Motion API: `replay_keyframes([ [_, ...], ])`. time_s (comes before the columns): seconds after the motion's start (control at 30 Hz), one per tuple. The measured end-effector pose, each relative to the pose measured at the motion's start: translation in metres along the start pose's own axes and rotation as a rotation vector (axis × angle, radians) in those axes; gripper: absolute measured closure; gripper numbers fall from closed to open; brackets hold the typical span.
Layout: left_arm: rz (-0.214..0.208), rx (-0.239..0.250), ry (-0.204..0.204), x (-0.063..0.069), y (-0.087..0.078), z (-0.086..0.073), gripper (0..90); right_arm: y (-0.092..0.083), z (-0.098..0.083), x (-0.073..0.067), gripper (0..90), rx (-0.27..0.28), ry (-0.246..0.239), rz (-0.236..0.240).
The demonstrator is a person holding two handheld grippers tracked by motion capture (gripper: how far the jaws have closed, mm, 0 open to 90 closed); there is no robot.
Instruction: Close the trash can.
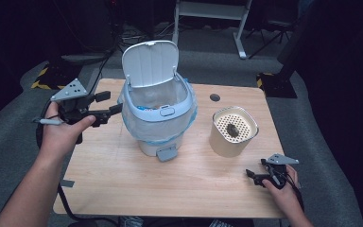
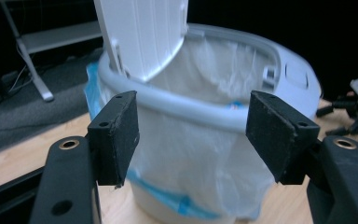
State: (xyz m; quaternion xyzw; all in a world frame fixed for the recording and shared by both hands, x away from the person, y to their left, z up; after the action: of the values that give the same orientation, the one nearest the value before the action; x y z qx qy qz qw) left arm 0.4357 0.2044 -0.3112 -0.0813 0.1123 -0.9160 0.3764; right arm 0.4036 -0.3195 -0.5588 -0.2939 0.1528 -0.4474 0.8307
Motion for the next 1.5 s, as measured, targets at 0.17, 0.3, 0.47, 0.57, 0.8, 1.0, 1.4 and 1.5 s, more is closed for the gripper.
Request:
replay_keyframes([
  [0.17,-0.006,0.026,0.005,-0.002,0.005,0.012,35.5,0.000,0.000,0.000,14.6,0.000,0.000,0.000],
  [0.3,-0.017,0.056,0.003,-0.004,0.013,0.026,35.8,0.000,0.000,0.000,14.6,0.000,0.000,0.000],
  [0.47,-0.009,0.073,0.004,-0.009,0.019,0.036,35.8,0.000,0.000,0.000,14.6,0.000,0.000,0.000],
  [0.57,0.004,0.092,0.000,-0.017,0.022,0.044,35.8,0.000,0.000,0.000,14.6,0.000,0.000,0.000],
  [0.8,0.017,0.110,-0.006,-0.029,0.039,0.063,35.8,0.000,0.000,0.000,14.6,0.000,0.000,0.000],
  [1.0,0.039,0.103,-0.007,-0.037,0.056,0.072,37.0,0.000,0.000,0.000,14.6,0.000,0.000,0.000],
  [1.4,-0.039,0.095,-0.065,-0.023,0.050,0.075,45.2,0.000,0.000,0.000,14.6,0.000,0.000,-0.001],
  [1.5,-0.045,0.057,-0.024,-0.011,0.047,0.071,44.4,0.000,0.000,0.000,14.6,0.000,0.000,-0.001],
])
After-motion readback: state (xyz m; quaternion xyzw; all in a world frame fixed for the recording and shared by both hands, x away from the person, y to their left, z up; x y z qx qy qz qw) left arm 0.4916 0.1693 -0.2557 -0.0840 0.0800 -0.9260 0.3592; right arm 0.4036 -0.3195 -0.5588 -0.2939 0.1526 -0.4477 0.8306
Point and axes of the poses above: each handheld gripper's, and its own axes: y roughly forward along the jaws, z roughly out of its top, x roughly to its right, the point moved 8 cm from there along y, roughly forward along the jaws, and after that the axes turned 4 degrees about x, right-handed, at the moved point
